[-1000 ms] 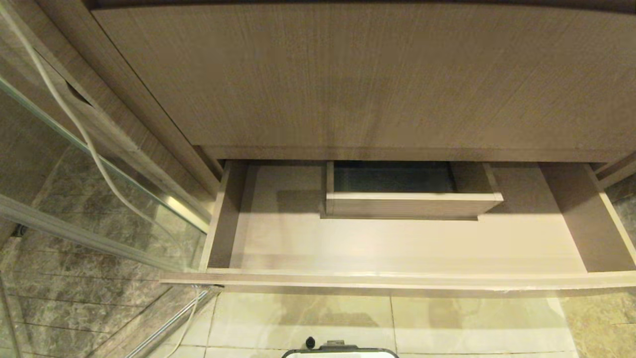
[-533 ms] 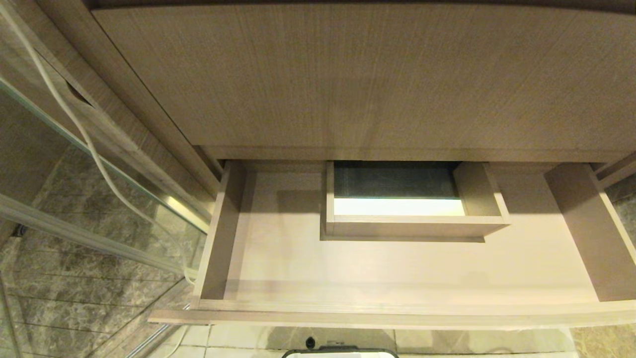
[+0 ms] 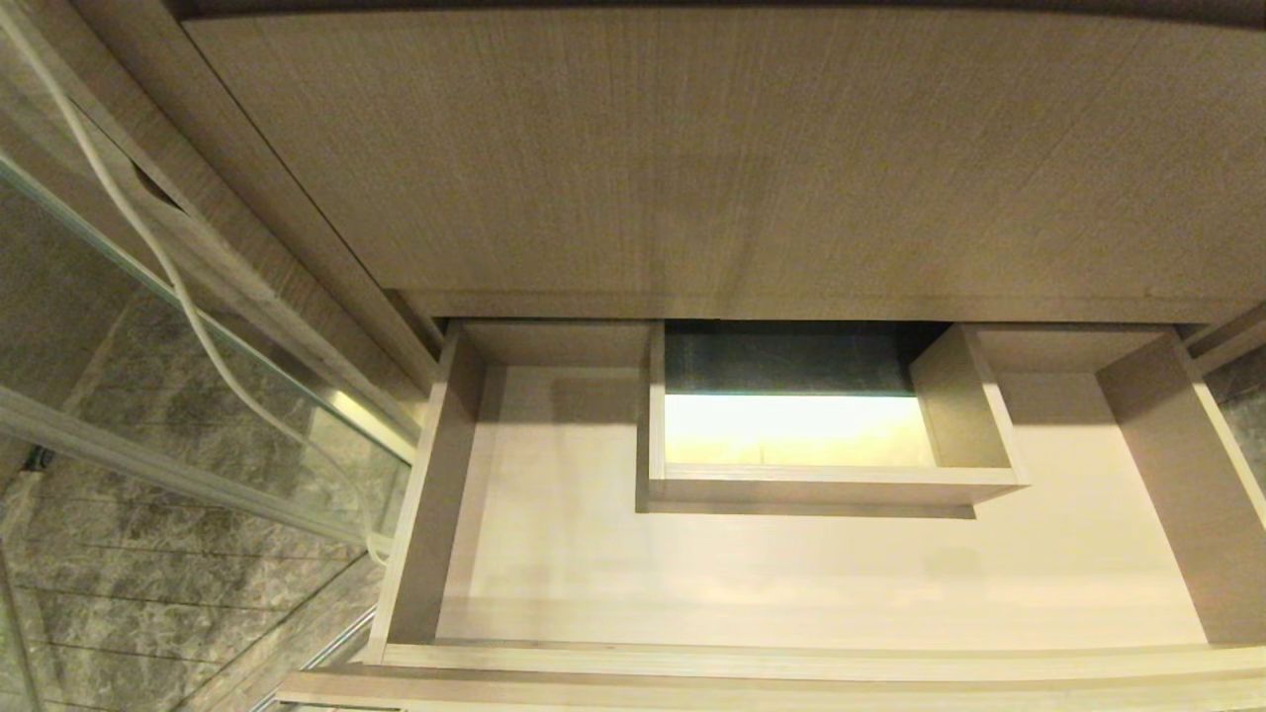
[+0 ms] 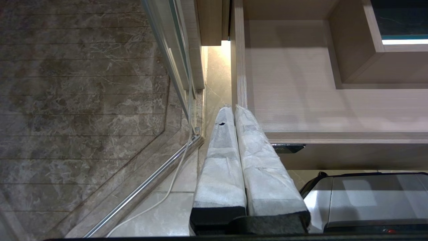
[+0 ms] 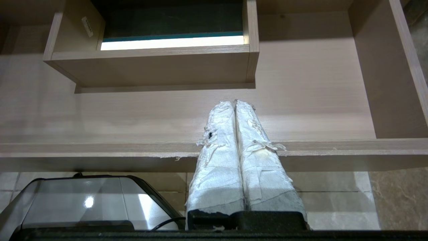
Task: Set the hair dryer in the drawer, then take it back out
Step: Pull open the drawer
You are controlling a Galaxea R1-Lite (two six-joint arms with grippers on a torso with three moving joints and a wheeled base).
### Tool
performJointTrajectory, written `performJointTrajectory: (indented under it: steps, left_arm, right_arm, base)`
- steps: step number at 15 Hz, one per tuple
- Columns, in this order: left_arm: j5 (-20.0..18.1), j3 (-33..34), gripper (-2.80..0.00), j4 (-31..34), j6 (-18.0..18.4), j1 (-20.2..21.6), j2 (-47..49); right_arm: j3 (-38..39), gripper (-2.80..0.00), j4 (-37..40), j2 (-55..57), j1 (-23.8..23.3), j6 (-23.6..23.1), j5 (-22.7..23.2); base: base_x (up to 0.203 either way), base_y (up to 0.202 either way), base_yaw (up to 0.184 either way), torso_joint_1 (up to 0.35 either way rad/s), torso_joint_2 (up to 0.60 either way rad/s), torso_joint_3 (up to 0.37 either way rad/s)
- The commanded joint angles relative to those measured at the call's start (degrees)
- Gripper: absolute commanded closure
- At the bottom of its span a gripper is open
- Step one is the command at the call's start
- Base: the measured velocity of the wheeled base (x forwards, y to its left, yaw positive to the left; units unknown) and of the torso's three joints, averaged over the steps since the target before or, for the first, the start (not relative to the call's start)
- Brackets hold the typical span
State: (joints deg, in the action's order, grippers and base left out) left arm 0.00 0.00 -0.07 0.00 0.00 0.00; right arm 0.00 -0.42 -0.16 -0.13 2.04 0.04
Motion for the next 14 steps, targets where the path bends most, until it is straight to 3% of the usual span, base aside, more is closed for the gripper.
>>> performJointTrajectory:
  steps: [1,14]
  left_arm:
    - [0.0,0.0,0.0,0.0,0.0,0.0,0.0]
    - [0.0,0.0,0.0,0.0,0.0,0.0,0.0]
  right_arm:
    - [0.1,0.0,0.0,0.1,0.0,0.1,0.0]
    - [0.1,0.0,0.0,0.1,0.0,0.0,-0.1]
  base:
    - [0.0,0.0,0.0,0.0,0.0,0.0]
    - [0.0,0.0,0.0,0.025,-0.04,-0.011]
